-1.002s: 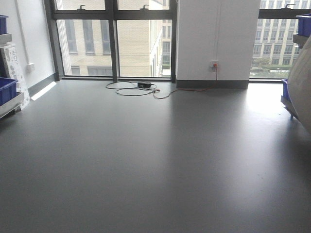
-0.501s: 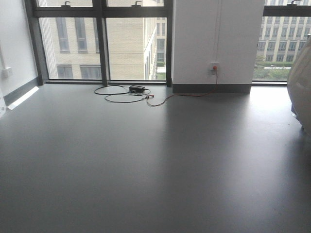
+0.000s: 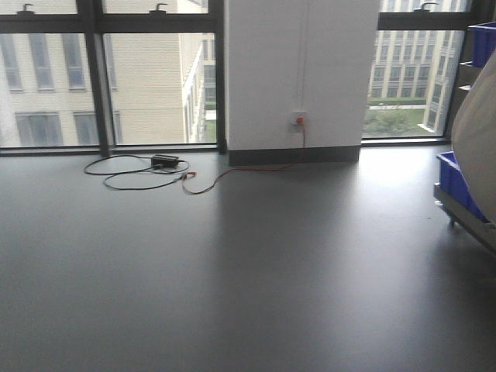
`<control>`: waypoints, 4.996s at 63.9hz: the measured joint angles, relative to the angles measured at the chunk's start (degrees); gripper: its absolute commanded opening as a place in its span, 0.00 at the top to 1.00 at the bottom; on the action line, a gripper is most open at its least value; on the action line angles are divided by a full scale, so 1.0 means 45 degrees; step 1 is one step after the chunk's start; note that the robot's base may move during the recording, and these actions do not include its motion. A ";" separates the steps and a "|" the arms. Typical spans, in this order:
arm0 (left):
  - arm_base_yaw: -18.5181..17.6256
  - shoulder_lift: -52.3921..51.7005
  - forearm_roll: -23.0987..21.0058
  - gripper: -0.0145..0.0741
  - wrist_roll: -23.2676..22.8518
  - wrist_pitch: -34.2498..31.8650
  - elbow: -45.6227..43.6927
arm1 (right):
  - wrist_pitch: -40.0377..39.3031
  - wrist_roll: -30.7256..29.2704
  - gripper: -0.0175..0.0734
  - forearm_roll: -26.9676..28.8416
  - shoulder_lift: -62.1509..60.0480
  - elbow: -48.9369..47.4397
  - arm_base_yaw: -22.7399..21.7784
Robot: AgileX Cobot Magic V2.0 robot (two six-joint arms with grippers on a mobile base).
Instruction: Move white bin to right shelf second layer
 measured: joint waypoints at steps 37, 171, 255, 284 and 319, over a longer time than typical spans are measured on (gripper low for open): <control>0.0000 0.0000 0.0000 0.74 0.0000 0.0000 0.0000 | -0.0008 0.0000 0.71 -0.0003 0.0025 0.0000 0.0000; 0.0000 0.0000 0.0000 0.74 0.0000 0.0000 0.0000 | -0.0006 0.0000 0.71 -0.0074 0.0025 0.0000 0.0000; 0.0000 0.0000 0.0000 0.74 0.0000 0.0000 0.0000 | -0.0810 0.0000 0.71 -0.0285 0.2338 -0.0279 0.0000; 0.0000 0.0000 0.0000 0.74 0.0000 0.0000 0.0000 | -0.1980 0.0000 0.71 -0.0641 0.6868 -0.1931 -0.1714; 0.0000 0.0000 0.0000 0.74 0.0000 0.0000 0.0000 | -0.3159 0.0000 0.71 -0.0567 0.8304 -0.1068 -0.1714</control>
